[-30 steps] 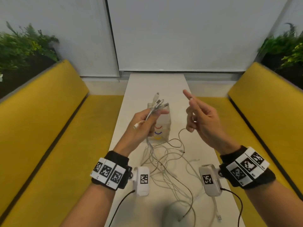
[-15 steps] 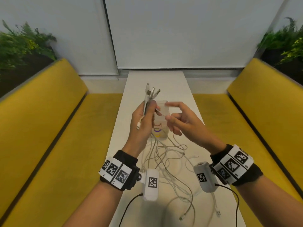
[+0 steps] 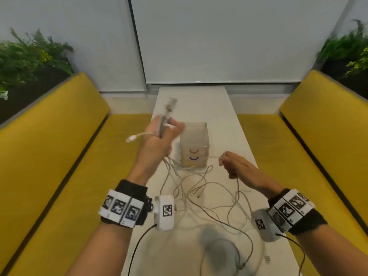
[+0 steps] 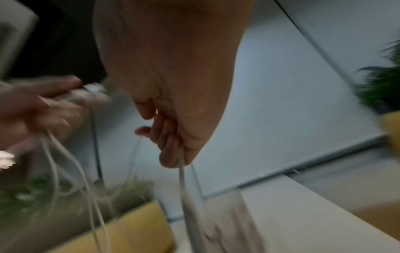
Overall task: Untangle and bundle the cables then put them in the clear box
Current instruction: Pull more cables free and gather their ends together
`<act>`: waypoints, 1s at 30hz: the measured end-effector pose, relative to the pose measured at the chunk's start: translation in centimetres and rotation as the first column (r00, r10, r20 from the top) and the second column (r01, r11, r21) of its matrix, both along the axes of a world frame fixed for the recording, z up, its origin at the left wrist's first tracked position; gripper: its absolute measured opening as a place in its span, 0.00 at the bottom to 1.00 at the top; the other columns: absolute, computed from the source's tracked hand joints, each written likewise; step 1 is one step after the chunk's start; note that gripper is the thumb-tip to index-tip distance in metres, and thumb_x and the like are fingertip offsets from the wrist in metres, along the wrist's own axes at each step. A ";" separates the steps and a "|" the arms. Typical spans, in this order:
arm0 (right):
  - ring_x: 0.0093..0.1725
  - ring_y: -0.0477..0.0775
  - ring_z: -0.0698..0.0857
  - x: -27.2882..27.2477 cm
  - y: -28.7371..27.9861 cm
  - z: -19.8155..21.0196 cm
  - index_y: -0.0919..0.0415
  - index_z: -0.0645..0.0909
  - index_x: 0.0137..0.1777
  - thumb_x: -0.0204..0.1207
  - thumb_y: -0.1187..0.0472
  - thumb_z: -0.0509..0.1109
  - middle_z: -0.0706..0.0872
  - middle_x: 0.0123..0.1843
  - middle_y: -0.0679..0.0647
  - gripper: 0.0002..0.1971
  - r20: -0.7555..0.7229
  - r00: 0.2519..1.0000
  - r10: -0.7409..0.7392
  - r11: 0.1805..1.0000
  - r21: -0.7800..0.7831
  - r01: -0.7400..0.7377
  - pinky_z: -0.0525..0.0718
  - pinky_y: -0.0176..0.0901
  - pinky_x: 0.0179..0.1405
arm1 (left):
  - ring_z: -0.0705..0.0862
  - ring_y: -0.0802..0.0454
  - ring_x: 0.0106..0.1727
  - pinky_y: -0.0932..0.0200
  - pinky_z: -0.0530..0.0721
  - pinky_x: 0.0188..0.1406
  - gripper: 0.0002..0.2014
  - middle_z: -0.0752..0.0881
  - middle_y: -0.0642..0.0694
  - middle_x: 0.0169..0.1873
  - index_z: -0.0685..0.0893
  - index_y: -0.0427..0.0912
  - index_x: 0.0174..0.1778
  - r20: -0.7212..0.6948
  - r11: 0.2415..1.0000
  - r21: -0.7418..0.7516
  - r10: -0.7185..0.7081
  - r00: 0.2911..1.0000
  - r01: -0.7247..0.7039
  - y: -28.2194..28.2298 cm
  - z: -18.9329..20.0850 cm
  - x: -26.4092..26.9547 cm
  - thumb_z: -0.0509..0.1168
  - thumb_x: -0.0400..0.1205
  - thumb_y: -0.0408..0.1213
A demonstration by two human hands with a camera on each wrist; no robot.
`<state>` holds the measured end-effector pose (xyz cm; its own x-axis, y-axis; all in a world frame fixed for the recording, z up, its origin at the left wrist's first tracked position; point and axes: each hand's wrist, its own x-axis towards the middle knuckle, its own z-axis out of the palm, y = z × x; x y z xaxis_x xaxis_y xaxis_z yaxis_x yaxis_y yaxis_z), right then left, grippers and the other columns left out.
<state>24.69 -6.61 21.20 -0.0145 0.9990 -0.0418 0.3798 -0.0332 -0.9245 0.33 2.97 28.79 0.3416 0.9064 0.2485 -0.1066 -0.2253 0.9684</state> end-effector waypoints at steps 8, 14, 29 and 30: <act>0.31 0.54 0.74 -3.3 0.0 5.3 0.64 0.81 0.67 0.88 0.65 0.57 0.79 0.34 0.59 0.14 0.034 0.987 0.155 0.957 0.242 -0.159 0.76 0.49 0.33 | 0.84 0.59 0.35 0.60 0.78 0.35 0.10 0.87 0.56 0.31 0.90 0.48 0.45 -0.385 0.933 0.161 -0.241 0.891 0.322 -2.4 -2.4 2.8 0.70 0.83 0.51; 0.29 0.40 0.72 -4.1 -1.7 3.1 0.51 0.59 0.84 0.83 0.68 0.67 0.80 0.32 0.38 0.33 0.006 0.961 0.275 0.958 0.088 -0.275 0.74 0.34 0.31 | 0.69 0.61 0.23 0.66 0.64 0.26 0.16 0.72 0.59 0.17 0.81 0.62 0.23 -0.472 0.942 0.253 -0.078 0.878 0.219 -1.0 -1.8 2.0 0.77 0.75 0.49; 0.30 0.52 0.64 5.5 -5.7 -3.6 0.56 0.69 0.30 0.70 0.29 0.70 0.65 0.29 0.53 0.29 0.150 0.986 -0.075 0.994 -0.062 0.085 0.64 0.45 0.29 | 0.68 0.59 0.19 0.62 0.70 0.18 0.16 0.73 0.56 0.21 0.77 0.50 0.38 0.226 0.898 -0.028 0.433 0.873 -0.438 3.6 2.7 -6.1 0.79 0.74 0.49; 0.30 0.52 0.63 5.8 -6.0 -4.3 0.56 0.68 0.30 0.69 0.28 0.69 0.64 0.29 0.54 0.30 0.163 0.983 -0.083 0.991 -0.095 0.099 0.64 0.43 0.28 | 0.67 0.59 0.19 0.63 0.69 0.18 0.15 0.72 0.55 0.22 0.76 0.50 0.39 0.248 0.894 -0.037 0.442 0.862 -0.447 3.5 2.8 -6.0 0.79 0.75 0.47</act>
